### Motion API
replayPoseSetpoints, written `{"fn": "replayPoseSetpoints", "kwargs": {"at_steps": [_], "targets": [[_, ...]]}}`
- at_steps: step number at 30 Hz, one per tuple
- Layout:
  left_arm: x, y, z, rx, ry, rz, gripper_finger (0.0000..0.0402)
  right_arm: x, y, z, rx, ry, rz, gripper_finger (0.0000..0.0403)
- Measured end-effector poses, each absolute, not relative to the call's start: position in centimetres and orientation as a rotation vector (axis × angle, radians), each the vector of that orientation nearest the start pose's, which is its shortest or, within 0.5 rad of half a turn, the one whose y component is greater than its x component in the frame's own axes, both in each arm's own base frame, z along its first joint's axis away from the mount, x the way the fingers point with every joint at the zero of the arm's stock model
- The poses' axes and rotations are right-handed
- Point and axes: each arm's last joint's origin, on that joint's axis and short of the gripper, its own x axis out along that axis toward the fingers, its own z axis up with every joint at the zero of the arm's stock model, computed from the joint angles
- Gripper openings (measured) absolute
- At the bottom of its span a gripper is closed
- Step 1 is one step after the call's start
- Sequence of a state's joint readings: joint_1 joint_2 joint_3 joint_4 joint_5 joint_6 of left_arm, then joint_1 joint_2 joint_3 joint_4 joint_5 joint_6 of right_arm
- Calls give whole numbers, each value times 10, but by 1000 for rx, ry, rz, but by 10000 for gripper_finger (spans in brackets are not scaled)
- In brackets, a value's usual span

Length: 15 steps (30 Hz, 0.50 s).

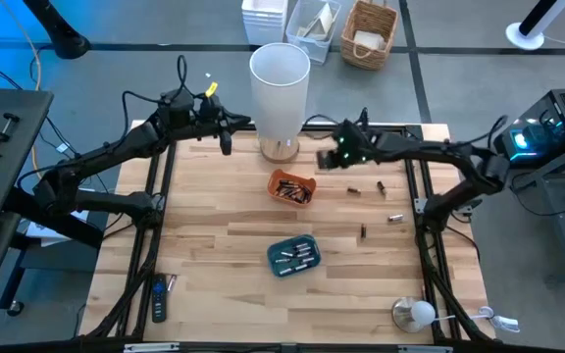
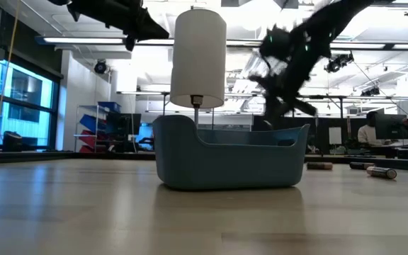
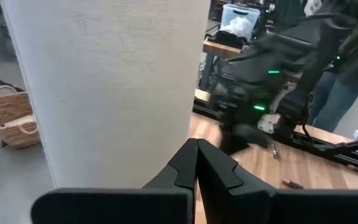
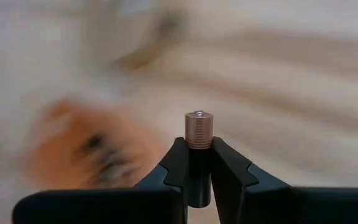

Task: Sort batteries
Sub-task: Put the black battery into the orange bin

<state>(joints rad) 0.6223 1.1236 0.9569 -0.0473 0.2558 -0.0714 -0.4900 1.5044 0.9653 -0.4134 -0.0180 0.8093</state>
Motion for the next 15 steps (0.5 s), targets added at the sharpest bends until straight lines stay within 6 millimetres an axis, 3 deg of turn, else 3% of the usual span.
{"fn": "replayPoseSetpoints", "kwargs": {"at_steps": [3, 7, 11, 15], "targets": [[207, 142, 340, -166, 181, 379, 0, 283, -116, 220, 977, 692, -598, 34], [207, 142, 340, -168, 181, 380, 0, 309, -89, 203, 960, 716, -502, 34], [207, 142, 340, -176, 179, 381, 0, 326, -78, 184, 936, 699, -535, 40], [207, 142, 340, -216, 172, 384, 0, 329, -79, 176, 929, 687, -602, 94]]}}
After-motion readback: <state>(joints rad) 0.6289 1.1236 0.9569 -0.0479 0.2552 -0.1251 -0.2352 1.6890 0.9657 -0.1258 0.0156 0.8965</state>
